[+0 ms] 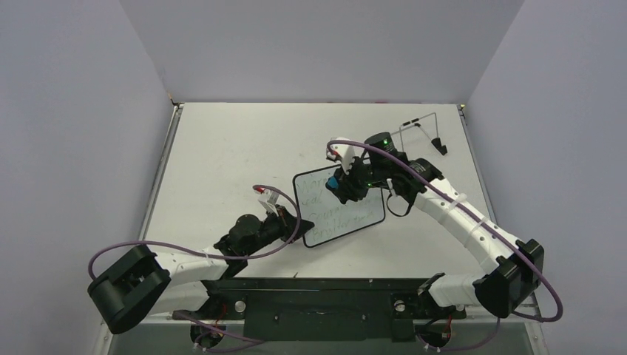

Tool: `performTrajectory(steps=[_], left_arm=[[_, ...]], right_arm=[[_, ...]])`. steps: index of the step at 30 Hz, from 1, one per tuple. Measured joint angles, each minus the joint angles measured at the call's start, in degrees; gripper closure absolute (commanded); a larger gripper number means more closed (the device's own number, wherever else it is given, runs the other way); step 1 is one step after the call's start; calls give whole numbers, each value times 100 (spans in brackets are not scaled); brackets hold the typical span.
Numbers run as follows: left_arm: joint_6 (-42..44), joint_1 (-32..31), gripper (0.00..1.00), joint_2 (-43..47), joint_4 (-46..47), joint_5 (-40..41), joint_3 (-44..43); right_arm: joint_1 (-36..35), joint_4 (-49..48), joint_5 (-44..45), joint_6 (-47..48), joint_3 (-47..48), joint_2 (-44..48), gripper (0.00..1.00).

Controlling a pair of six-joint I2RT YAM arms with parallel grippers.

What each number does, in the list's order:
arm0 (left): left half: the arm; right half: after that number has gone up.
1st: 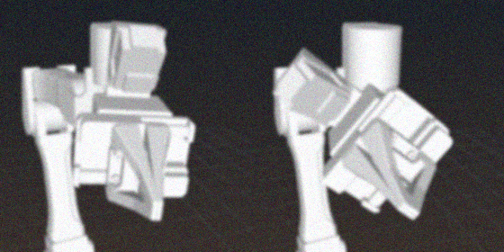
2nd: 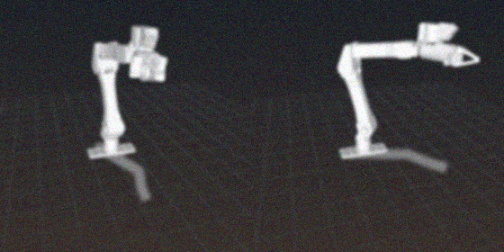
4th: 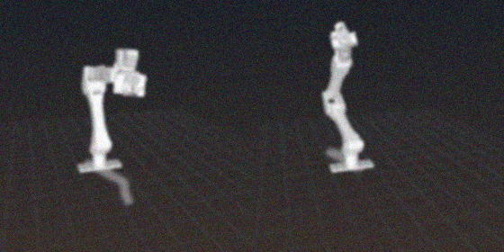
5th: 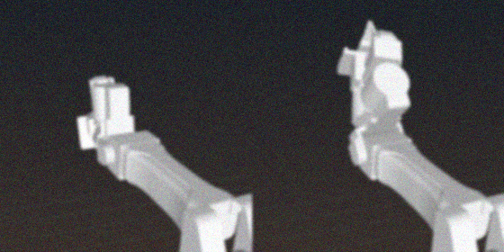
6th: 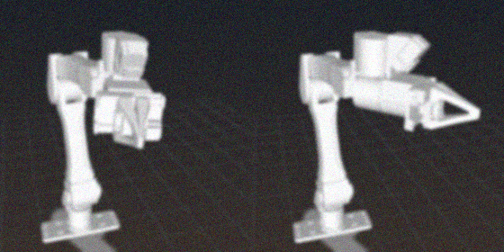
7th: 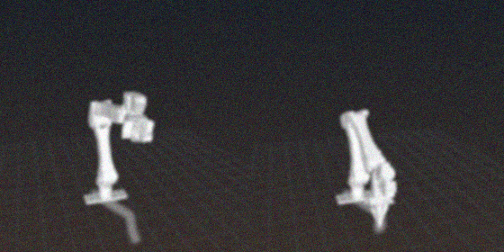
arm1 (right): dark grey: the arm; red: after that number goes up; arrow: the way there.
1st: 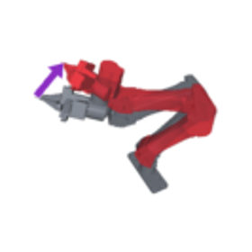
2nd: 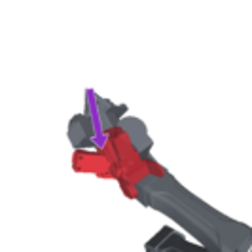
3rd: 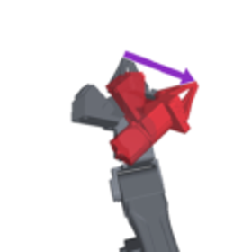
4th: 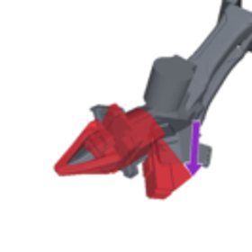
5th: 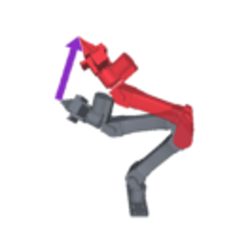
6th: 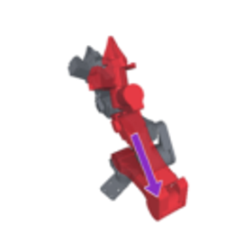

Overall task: Erase the whiteboard
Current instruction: Erase the whiteboard at the center of the board.

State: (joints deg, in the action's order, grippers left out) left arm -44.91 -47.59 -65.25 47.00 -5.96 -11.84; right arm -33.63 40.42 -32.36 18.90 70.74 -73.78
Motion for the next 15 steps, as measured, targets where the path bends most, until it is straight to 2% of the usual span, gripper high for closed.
performTrajectory(steps=[8,15], left_arm=[[-452,2,100,-1150,999,-216,-55],[-704,0,100,-1956,1469,-682,-422]], right_arm=[[-776,-785,835,-551,0,-417,100],[-970,-1010,1327,-684,-37,-704,100]])
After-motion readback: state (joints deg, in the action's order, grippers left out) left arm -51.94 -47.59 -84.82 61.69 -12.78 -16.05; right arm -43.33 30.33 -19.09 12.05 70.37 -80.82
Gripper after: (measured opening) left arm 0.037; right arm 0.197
